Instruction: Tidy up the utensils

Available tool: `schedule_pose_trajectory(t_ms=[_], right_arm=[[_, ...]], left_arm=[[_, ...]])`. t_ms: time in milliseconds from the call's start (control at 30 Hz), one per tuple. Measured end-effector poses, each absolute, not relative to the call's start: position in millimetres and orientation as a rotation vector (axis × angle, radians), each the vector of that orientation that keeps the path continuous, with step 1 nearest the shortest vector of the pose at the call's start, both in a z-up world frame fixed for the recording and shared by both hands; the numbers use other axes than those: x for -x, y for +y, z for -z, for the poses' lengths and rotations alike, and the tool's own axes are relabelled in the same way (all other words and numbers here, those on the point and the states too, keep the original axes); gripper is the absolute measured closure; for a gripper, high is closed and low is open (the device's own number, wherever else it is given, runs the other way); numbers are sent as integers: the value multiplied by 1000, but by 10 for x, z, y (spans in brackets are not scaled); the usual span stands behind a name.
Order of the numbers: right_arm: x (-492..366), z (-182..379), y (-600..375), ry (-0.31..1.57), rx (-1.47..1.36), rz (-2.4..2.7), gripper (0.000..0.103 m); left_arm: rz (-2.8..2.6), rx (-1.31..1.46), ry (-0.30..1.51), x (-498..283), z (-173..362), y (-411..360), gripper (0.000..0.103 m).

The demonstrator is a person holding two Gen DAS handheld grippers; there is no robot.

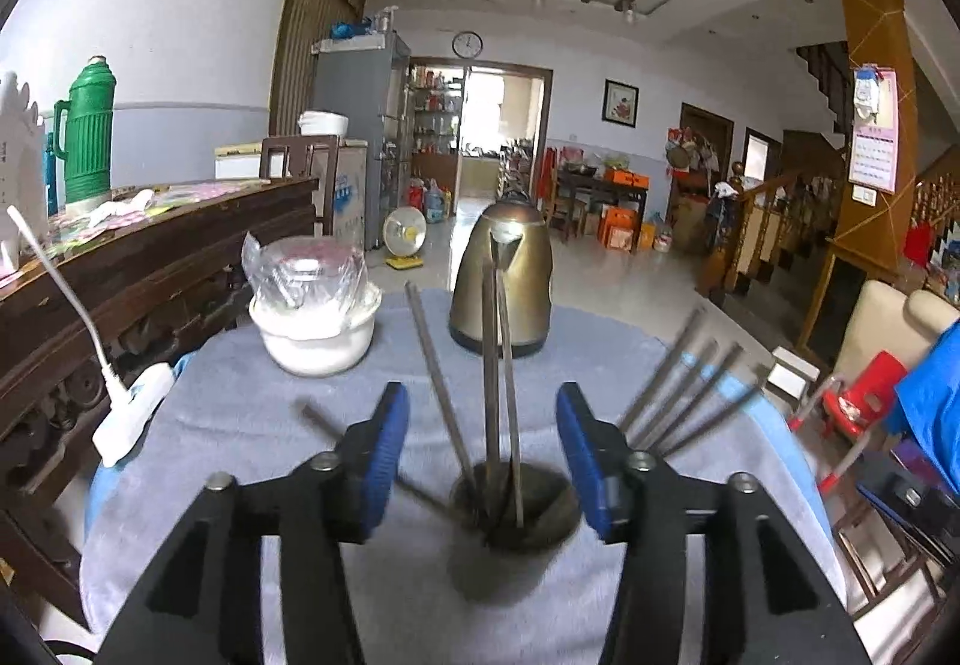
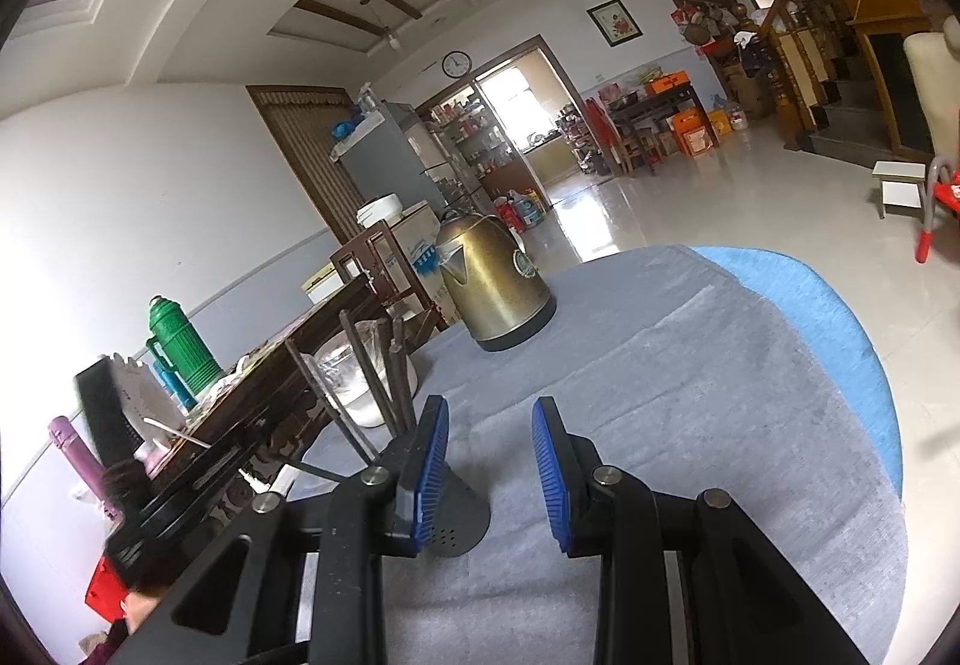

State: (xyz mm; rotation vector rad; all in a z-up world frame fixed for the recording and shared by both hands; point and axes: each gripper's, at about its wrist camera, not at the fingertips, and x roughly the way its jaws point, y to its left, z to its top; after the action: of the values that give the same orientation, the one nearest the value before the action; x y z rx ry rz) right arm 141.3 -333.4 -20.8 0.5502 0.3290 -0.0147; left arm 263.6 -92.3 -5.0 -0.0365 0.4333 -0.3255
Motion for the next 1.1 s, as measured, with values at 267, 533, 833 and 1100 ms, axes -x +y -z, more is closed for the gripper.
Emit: schedule_pose_trajectory(t_ms=[267,533,833,1100], right_arm=[[-1454,215,-3180,361,-538,-1,71],[-1374,154,-2964,381,-491,-11,71],[-1344,186,-2759,429,-439,-21,71],[-1349,193,-2604,454,-400,-35,38]], left_arm=[[266,-81,548,-2305,158,-765,37],[207,-132,555,-2109,167,-621,34],[162,-143,573,-2050,180,-414,32],[122,-147,633,-2018,261,-294,23]])
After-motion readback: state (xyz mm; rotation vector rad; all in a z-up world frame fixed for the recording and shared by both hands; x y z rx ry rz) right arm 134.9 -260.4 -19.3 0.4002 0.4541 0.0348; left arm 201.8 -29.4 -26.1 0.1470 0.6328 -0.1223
